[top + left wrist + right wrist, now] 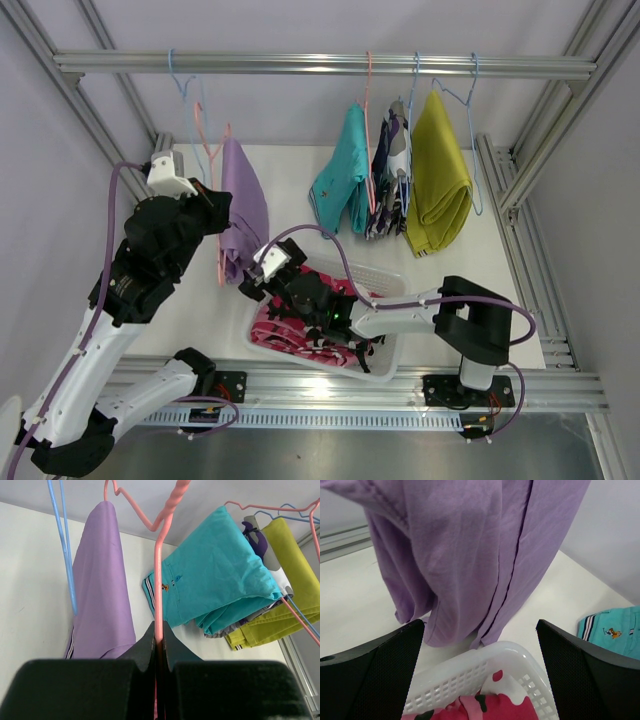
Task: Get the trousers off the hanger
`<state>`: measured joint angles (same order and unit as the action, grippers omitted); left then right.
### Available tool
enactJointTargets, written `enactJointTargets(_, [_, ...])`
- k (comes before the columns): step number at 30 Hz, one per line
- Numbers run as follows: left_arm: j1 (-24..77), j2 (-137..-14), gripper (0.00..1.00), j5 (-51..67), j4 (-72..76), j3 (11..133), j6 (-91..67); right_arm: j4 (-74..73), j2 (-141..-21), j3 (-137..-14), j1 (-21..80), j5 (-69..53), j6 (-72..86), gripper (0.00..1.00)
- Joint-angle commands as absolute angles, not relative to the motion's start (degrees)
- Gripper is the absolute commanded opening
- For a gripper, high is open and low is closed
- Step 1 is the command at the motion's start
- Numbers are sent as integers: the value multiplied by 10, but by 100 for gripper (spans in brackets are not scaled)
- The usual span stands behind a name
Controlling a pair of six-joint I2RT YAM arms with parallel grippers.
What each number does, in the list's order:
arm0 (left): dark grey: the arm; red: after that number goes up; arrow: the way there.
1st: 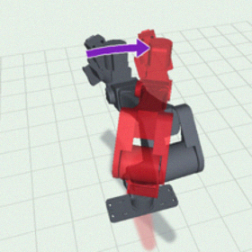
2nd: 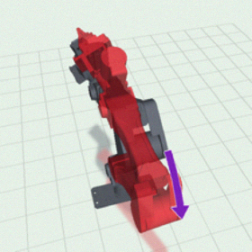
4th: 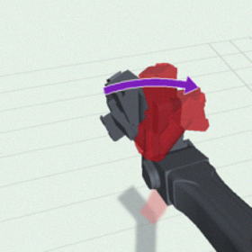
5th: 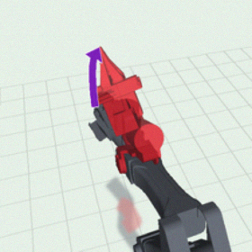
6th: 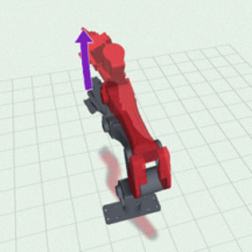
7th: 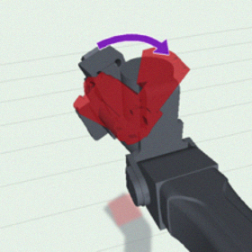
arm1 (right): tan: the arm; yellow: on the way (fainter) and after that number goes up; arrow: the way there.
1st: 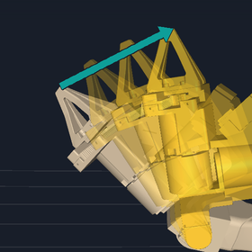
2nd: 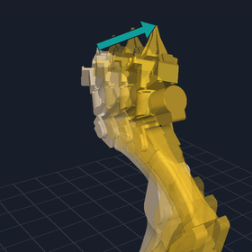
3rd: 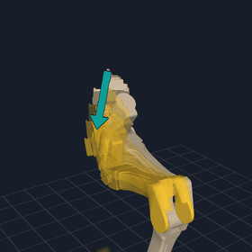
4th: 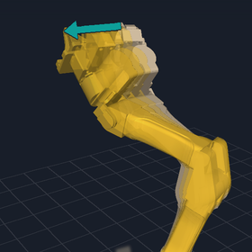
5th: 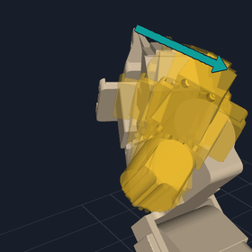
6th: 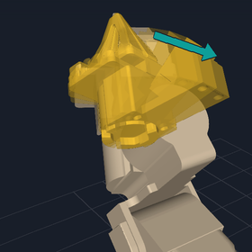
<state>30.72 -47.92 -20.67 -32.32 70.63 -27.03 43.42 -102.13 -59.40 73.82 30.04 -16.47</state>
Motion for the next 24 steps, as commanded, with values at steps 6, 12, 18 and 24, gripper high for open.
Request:
enactJointTargets(6, [303,-468,1,-191,-265,738,-277,448,-1056,-662,708,283,-178,99])
enactJointTargets(12, [302,-470,1,-190,-265,737,-279,446,-1069,-701,695,275,-201,100])
enactJointTargets(18, [303,-471,1,-200,-267,735,-284,444,-1067,-731,691,265,-212,99])
enactJointTargets(24, [303,-475,1,-213,-268,735,-284,442,-1058,-737,701,250,-196,99])
